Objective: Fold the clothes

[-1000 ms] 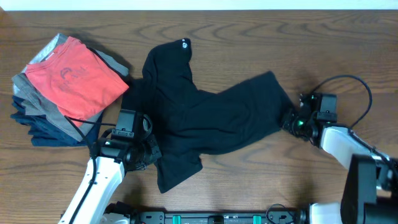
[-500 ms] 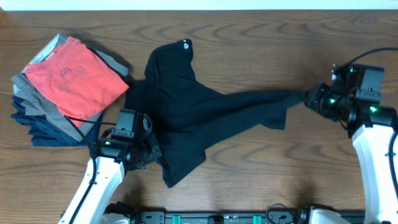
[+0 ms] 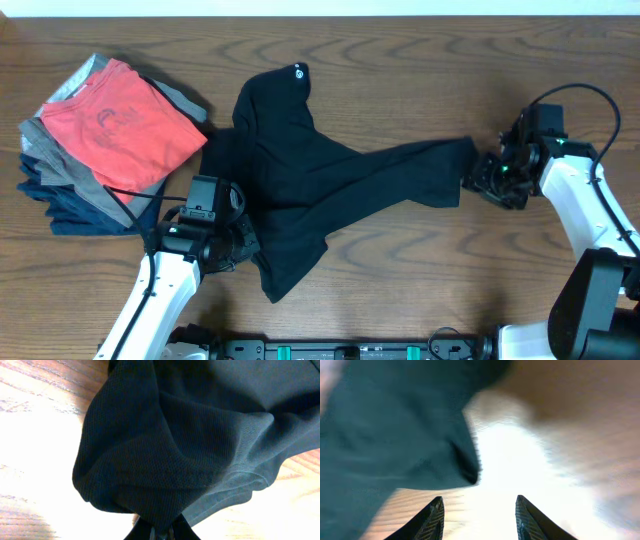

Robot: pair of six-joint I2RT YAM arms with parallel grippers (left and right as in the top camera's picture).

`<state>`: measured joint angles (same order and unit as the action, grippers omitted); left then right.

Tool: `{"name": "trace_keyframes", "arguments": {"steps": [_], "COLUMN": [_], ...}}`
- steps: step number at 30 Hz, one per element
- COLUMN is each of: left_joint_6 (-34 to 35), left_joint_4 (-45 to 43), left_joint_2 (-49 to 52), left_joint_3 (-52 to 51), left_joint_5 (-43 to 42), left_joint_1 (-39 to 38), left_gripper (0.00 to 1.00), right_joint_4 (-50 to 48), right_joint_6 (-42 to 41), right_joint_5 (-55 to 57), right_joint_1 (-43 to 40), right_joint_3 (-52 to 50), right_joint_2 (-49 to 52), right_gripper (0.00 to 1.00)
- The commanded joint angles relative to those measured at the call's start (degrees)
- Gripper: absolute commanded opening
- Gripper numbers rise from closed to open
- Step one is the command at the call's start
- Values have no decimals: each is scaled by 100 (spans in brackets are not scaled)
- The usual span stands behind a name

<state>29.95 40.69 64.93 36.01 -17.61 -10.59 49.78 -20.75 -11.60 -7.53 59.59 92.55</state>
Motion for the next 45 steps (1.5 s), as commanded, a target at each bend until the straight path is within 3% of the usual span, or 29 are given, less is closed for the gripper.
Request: {"name": "trace_keyframes", "arguments": {"steps": [1,6,15,21,25,29,37,41,45], "left_joint_6": [-39,-44,-136,597,1198,1287,1368,1366,1362], "left_joint_4": [15,7,-595,-1325,-2258,-2822,-2844,-2885,-2935], "left_joint_2": [17,7,-553,-1163,-1493,-1574,-1416,-1344,-1331], "left_joint_3": [11,13,704,1429,1561,1561,1561,1561,1561], "left_joint_5": [81,-105,-2798,-2850,-2841,-2824,-2780,-2673,-2625], "left_joint_1": [33,33,35,33,33,33,35,33,35], "left_gripper": [6,6,6,6,6,6,6,6,6], "right_joint_4": [68,-321,-468,-348,-378,-385,-516,-531,-612], "right_joint_6": [68,70,142,389,807,1340,1812,2092,2035], "right_joint_5": [831,815,662,544,-214,-999,-1091,-1051,-98], "right_joint_1": [-83,-50,-26,-26,-9,166,1014,1436,1799], "right_joint_3": [-7,-72,-122,-131,-131,-131,-131,-131,-131], "right_joint_2": [-39,-24,7,9,9,9,9,9,9], "right_gripper": [49,51,52,54,54,55,68,69,70]}}
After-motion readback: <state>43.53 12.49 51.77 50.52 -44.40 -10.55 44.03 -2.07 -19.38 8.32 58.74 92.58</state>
